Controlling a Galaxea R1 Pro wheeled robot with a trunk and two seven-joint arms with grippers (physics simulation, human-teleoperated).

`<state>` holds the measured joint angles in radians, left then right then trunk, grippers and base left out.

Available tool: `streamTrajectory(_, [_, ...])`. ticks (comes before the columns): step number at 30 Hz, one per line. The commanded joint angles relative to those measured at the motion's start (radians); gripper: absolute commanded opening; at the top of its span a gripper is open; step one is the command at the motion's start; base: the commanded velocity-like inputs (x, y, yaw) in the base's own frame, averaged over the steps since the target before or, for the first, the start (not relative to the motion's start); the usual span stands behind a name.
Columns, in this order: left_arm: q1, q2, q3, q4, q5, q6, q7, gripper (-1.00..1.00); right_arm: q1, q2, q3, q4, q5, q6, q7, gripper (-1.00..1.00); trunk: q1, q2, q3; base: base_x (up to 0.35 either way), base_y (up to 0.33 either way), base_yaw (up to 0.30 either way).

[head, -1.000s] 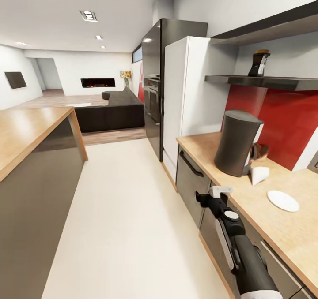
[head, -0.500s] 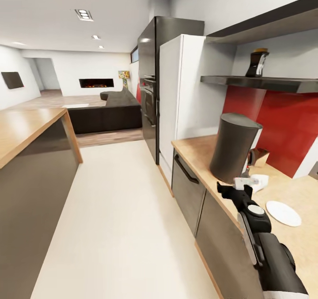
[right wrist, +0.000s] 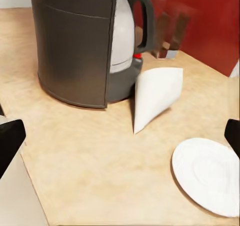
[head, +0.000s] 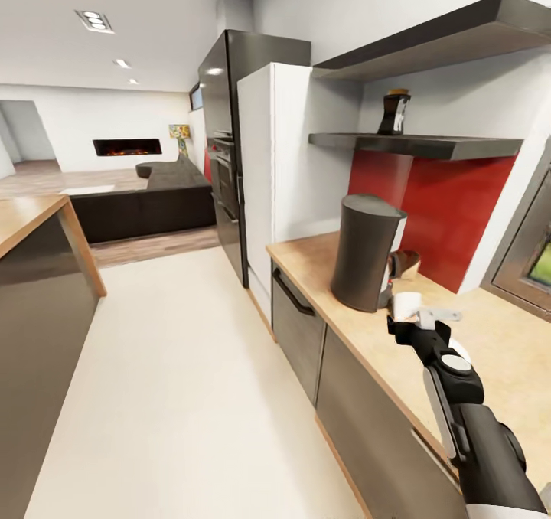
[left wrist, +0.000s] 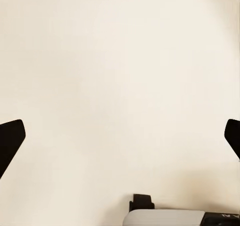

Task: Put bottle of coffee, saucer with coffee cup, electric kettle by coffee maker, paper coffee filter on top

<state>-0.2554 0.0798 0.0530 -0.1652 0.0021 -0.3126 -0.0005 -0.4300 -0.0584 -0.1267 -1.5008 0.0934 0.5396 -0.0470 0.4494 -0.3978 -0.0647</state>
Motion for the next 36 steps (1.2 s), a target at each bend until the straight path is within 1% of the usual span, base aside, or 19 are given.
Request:
streamTrajectory(1, [-0.001, 0.000, 0.005, 0.001, 0.000, -0.003, -0.001, 1.00, -0.001, -0.014, 0.000, -0.002, 0.009, 0.006, 0.001, 1.00, 0.001, -0.002, -0.002, 0.000, 0.000, -0.292])
streamTrajectory(4, [-0.001, 0.000, 0.005, 0.003, -0.001, -0.003, -0.001, 1.00, -0.017, -0.066, 0.000, -0.010, 0.009, 0.009, 0.000, 1.00, 0.001, -0.002, -0.002, 0.000, 0.000, -0.295])
streamTrajectory(6, [-0.001, 0.000, 0.005, 0.005, -0.001, -0.003, -0.001, 1.00, -0.038, -0.078, 0.000, -0.012, 0.009, 0.009, 0.000, 1.00, 0.001, -0.002, -0.002, 0.000, 0.000, -0.297])
streamTrajectory(11, [-0.001, 0.000, 0.006, 0.006, -0.001, -0.003, -0.001, 1.00, -0.055, -0.085, 0.001, -0.014, 0.008, 0.011, 0.001, 1.00, 0.001, -0.002, -0.002, 0.000, 0.000, -0.278])
streamTrajectory(15, [-0.001, 0.000, 0.007, 0.006, 0.001, -0.002, 0.000, 1.00, -0.056, -0.087, 0.005, -0.013, 0.009, 0.010, 0.003, 1.00, 0.001, -0.002, -0.002, 0.063, 0.000, -0.023])
streamTrajectory(17, [-0.001, 0.000, 0.007, 0.006, 0.002, -0.002, 0.000, 1.00, -0.056, -0.099, 0.006, -0.012, 0.010, 0.010, 0.006, 1.00, 0.001, -0.002, -0.002, 0.243, 0.000, -0.004])
streamTrajectory(19, [-0.001, 0.001, 0.007, 0.006, 0.002, -0.002, -0.001, 1.00, -0.056, -0.143, 0.007, -0.009, 0.012, 0.008, 0.008, 1.00, 0.001, -0.002, -0.002, 0.308, 0.000, -0.001])
streamTrajectory(20, [-0.001, 0.001, 0.007, 0.006, 0.002, -0.002, -0.001, 1.00, -0.057, -0.172, 0.009, -0.007, 0.012, 0.008, 0.013, 1.00, 0.001, -0.002, -0.002, 0.241, 0.000, -0.001])
streamTrajectory(21, [-0.001, 0.001, 0.007, 0.006, 0.002, -0.002, -0.001, 1.00, -0.058, -0.187, 0.010, -0.007, 0.012, 0.008, 0.027, 1.00, 0.001, -0.002, -0.002, 0.160, 0.000, 0.000])
streamTrajectory(22, [-0.001, 0.001, 0.007, 0.006, 0.002, -0.002, -0.001, 1.00, -0.060, -0.198, 0.010, -0.006, 0.013, 0.009, 0.051, 1.00, 0.001, -0.002, -0.002, 0.103, 0.000, 0.000])
streamTrajectory(23, [-0.001, 0.001, 0.007, 0.007, 0.001, -0.002, -0.001, 1.00, -0.076, -0.217, 0.011, -0.006, 0.019, 0.022, 0.127, 1.00, 0.001, -0.002, -0.002, 0.042, 0.000, 0.000])
streamTrajectory(24, [-0.001, 0.001, 0.007, 0.007, 0.001, -0.002, -0.001, 1.00, -0.083, -0.223, 0.011, -0.006, 0.022, 0.028, 0.150, 1.00, 0.001, -0.002, -0.002, 0.034, 0.000, 0.000])
streamTrajectory(27, [-0.001, 0.001, 0.007, 0.007, 0.001, -0.002, -0.001, 1.00, -0.134, -0.277, 0.010, -0.005, 0.057, 0.075, 0.285, 1.00, 0.001, -0.002, -0.002, 0.015, 0.000, 0.000])
streamTrajectory(28, [-0.001, 0.002, 0.007, 0.007, 0.001, -0.002, -0.001, 1.00, -0.154, -0.300, 0.010, -0.004, 0.070, 0.095, 0.352, 1.00, 0.001, -0.002, -0.002, 0.005, 0.000, 0.000])
streamTrajectory(30, [-0.001, 0.002, 0.007, 0.007, 0.001, -0.002, -0.001, 1.00, -0.175, -0.323, 0.010, -0.003, 0.081, 0.115, 0.437, 1.00, 0.001, -0.002, -0.002, 0.002, 0.000, 0.000])
streamTrajectory(32, [-0.001, 0.002, 0.007, 0.007, 0.001, -0.002, -0.001, 1.00, -0.189, -0.338, 0.010, -0.003, 0.095, 0.136, 0.515, 1.00, 0.001, -0.002, -0.002, 0.001, 0.000, 0.000])
streamTrajectory(34, [-0.001, 0.002, 0.007, 0.007, 0.001, -0.002, -0.001, 1.00, -0.198, -0.345, 0.010, -0.003, 0.128, 0.153, 0.603, 1.00, 0.001, -0.002, -0.002, 0.000, 0.000, 0.000])
streamTrajectory(35, [-0.001, 0.002, 0.007, 0.007, 0.001, -0.002, -0.001, 1.00, -0.202, -0.347, 0.010, -0.002, 0.163, 0.159, 0.661, 1.00, 0.001, -0.002, -0.002, 0.000, 0.000, 0.000])
streamTrajectory(36, [-0.001, 0.002, 0.007, 0.007, 0.001, -0.002, -0.001, 1.00, -0.203, -0.347, 0.010, -0.001, 0.192, 0.162, 0.694, 1.00, 0.001, -0.002, -0.002, 0.000, 0.000, 0.000])
